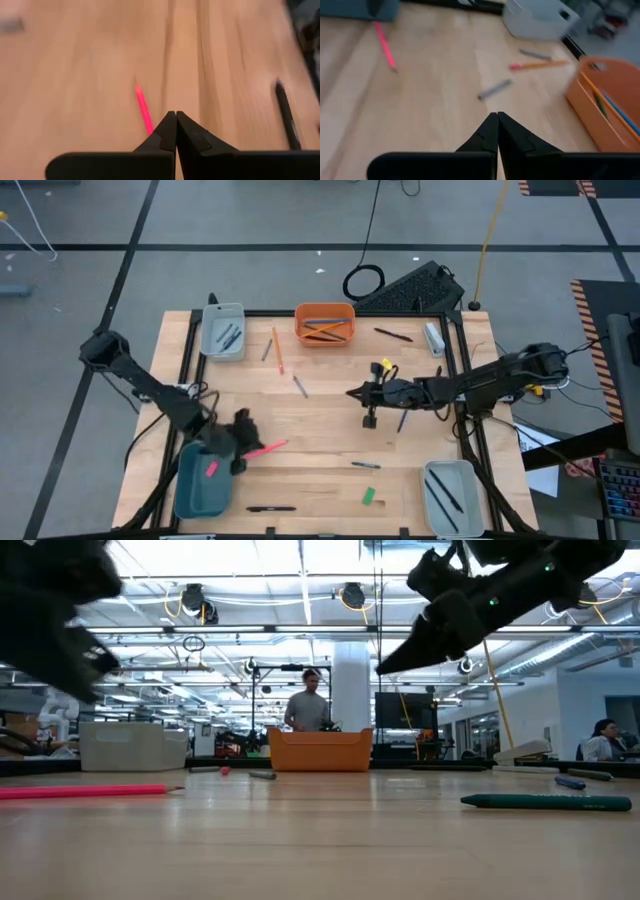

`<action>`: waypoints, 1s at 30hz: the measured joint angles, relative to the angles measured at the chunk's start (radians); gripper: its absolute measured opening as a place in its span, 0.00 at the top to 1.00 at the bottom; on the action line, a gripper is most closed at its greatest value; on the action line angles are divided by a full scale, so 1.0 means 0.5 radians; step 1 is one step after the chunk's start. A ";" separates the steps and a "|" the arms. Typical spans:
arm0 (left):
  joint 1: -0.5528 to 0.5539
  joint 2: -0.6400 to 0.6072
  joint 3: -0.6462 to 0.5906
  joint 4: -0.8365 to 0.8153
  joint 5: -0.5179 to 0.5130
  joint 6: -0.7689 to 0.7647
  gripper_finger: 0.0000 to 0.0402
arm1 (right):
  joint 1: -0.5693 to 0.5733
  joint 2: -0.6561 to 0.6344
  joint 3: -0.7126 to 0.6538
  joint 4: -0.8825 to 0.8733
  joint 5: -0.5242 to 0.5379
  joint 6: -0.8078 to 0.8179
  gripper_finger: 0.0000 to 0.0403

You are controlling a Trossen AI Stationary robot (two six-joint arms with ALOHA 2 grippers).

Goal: Sort crayons/erasers/pens/pencils in bins
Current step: Put the black pen into the bottom gray bin

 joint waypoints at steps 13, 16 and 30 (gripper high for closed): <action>0.955 -0.017 -0.433 1.238 0.283 0.704 0.96 | -0.076 -0.642 0.002 -1.526 0.143 1.324 1.00; 1.074 -0.017 -0.433 1.394 0.288 0.881 0.99 | -0.107 -0.731 0.002 -1.954 0.172 1.736 1.00; 1.297 -0.016 -0.432 1.413 0.433 1.045 0.97 | -0.416 -0.725 -0.324 -2.434 0.231 2.891 0.74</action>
